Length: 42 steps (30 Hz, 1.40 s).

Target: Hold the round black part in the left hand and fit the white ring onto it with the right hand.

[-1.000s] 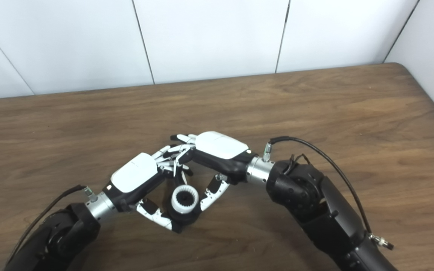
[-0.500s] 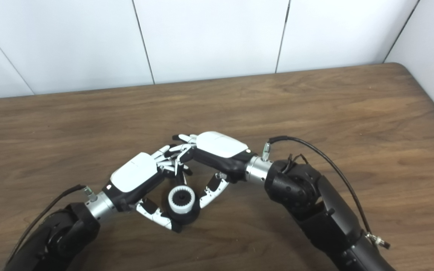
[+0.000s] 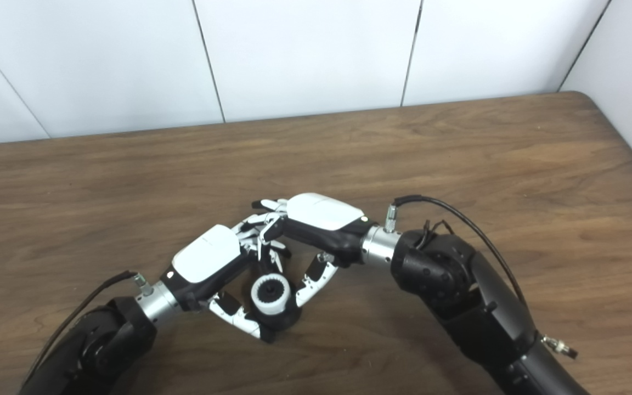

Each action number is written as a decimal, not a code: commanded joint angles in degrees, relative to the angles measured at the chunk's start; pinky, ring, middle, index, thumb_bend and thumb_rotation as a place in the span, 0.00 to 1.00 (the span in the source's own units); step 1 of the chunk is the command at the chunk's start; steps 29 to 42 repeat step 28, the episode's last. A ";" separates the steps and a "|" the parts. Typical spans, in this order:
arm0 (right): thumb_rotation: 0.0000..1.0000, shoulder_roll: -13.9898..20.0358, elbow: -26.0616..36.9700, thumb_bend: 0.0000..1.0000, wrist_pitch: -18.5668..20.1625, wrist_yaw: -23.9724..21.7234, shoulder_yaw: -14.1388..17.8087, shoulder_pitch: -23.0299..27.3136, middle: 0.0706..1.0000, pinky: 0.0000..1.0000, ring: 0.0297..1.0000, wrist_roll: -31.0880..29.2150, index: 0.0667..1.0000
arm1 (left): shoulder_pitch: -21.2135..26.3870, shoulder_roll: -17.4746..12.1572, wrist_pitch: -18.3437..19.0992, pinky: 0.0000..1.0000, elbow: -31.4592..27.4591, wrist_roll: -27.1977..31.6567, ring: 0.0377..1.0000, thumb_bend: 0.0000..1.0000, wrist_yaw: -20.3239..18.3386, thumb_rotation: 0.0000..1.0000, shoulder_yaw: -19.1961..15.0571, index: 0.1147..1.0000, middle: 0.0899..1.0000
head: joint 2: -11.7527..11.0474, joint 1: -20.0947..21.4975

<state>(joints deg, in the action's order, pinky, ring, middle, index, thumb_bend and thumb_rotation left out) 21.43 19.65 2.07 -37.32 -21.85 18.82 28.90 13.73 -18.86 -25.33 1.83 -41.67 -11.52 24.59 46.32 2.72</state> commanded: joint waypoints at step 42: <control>0.00 5.49 10.30 0.98 11.14 -5.83 3.98 7.81 0.99 0.90 1.00 -7.50 0.63 | 3.66 -4.78 -1.55 1.00 4.57 0.20 0.90 0.52 6.97 0.05 0.13 0.41 0.72 | -1.08 1.23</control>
